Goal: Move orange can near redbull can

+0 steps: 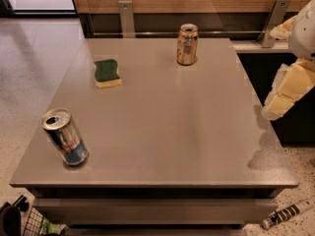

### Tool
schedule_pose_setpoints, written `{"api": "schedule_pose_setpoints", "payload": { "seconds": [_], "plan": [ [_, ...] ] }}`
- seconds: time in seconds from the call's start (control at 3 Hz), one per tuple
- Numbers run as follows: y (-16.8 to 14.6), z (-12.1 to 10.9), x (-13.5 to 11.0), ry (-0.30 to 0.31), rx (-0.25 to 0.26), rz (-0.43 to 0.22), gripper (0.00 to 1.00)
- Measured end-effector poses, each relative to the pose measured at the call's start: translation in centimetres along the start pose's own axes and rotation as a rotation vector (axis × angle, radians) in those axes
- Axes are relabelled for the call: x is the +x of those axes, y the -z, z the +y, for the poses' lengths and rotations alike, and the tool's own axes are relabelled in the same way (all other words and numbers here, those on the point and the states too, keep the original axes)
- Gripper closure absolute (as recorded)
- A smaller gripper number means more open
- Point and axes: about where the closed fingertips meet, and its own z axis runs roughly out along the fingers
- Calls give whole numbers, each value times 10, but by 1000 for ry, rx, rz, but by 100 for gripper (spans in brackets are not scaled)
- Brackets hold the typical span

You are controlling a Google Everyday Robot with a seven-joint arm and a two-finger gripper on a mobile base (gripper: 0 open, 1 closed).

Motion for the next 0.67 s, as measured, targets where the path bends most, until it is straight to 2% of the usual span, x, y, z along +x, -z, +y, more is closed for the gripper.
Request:
{"api": "schedule_pose_setpoints", "payload": {
  "seconds": [0.33, 0.67],
  "plan": [
    [-26, -39, -4, -81, 71, -161, 0],
    [-47, -83, -19, -138, 148, -356, 0]
  ]
}}
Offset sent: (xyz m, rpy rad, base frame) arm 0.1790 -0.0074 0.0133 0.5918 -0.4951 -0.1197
